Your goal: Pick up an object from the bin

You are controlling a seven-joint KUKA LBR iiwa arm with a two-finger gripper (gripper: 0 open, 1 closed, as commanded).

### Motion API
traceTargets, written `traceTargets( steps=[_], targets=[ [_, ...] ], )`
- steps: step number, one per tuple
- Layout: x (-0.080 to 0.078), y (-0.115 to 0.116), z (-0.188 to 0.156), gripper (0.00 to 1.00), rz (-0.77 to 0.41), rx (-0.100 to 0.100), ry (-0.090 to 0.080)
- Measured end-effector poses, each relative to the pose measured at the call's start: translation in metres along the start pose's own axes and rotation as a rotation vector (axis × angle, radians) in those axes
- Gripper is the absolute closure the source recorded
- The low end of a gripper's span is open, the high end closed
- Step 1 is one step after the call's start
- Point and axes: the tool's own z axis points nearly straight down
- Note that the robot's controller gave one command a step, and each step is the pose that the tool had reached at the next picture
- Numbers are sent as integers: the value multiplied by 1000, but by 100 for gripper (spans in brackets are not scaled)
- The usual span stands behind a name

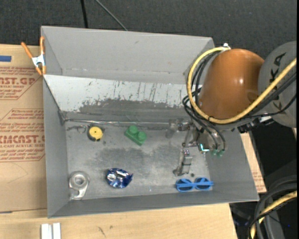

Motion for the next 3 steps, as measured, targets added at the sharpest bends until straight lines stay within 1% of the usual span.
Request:
traceTargets(
  steps=[1, 2, 3],
  targets=[
    [-27, -82, 119, 0, -250, 1, -2],
    [10, -107, 133, 0, -516, 2, -5],
    [5, -109, 157, 0, -589, 5, -17]
  ],
)
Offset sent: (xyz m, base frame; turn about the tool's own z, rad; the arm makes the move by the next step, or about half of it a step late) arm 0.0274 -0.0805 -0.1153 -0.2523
